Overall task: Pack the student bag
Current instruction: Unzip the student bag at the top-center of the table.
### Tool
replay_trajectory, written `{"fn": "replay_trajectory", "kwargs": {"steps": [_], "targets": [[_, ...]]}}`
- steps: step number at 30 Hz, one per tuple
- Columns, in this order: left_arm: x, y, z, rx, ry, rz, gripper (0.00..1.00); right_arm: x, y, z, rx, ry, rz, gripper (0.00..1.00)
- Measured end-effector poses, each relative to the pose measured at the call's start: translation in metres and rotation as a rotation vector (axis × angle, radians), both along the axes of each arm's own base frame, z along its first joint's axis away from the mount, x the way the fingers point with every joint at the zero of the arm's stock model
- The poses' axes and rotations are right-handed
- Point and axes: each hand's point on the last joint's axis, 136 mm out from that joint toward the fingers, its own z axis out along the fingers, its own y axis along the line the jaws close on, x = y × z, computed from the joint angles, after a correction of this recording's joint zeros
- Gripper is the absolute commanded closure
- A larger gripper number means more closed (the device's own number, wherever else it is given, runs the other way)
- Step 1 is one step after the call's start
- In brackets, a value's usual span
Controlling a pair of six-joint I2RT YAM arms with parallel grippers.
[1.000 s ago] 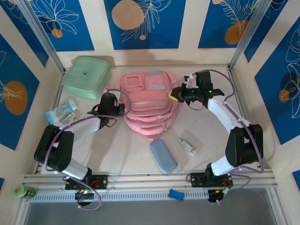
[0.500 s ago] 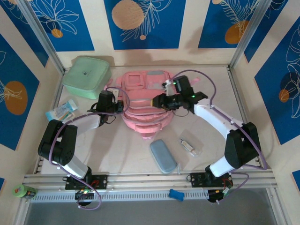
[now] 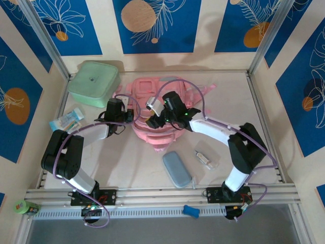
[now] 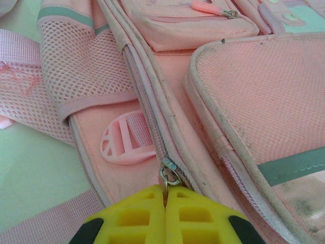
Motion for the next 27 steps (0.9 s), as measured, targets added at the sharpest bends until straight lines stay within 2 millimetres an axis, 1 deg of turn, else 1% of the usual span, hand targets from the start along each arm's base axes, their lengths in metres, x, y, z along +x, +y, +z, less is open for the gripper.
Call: {"fn": "replay_trajectory", "kwargs": {"steps": [3,6,9,10,12,13,14,16,20,22,25,27], "targets": [[0.0,0.0,0.0,0.001,-0.001,0.0,1.0,0.006,0.003,-0.02,-0.072,-0.067,0.043,0.36],[0.0,0.001,0.0,0.005,-0.002,-0.003,1.0,0.013,0.01,-0.035,-0.127,-0.115,0.075,0.38],[0.001,0.002,0.0,0.01,-0.005,0.0,1.0,0.019,0.017,-0.044,-0.173,-0.171,0.106,0.49],[0.002,0.003,0.001,0.012,-0.009,0.001,1.0,0.02,0.019,-0.046,-0.188,-0.198,0.119,0.55],[0.003,0.005,0.001,0.016,-0.011,0.006,1.0,0.019,0.023,-0.049,-0.207,-0.233,0.143,0.71],[0.003,0.006,0.001,0.017,-0.013,0.007,1.0,0.019,0.024,-0.049,-0.214,-0.249,0.156,0.8],[0.003,0.006,0.001,0.018,-0.015,0.009,1.0,0.019,0.025,-0.049,-0.22,-0.27,0.17,0.87],[0.001,0.008,0.001,0.02,-0.015,0.013,1.0,0.02,0.026,-0.046,-0.222,-0.298,0.184,0.93],[-0.004,0.01,0.001,0.022,-0.016,0.016,1.0,0.021,0.025,-0.043,-0.21,-0.31,0.214,1.0],[-0.006,0.011,0.003,0.02,-0.021,0.017,1.0,0.02,0.023,-0.037,-0.194,-0.316,0.231,1.0],[-0.012,0.012,0.007,0.014,-0.031,0.013,1.0,0.017,0.013,-0.02,-0.161,-0.326,0.249,1.0],[-0.016,0.014,0.007,0.014,-0.034,0.014,1.0,0.02,0.001,-0.006,-0.151,-0.334,0.236,1.0]]}}
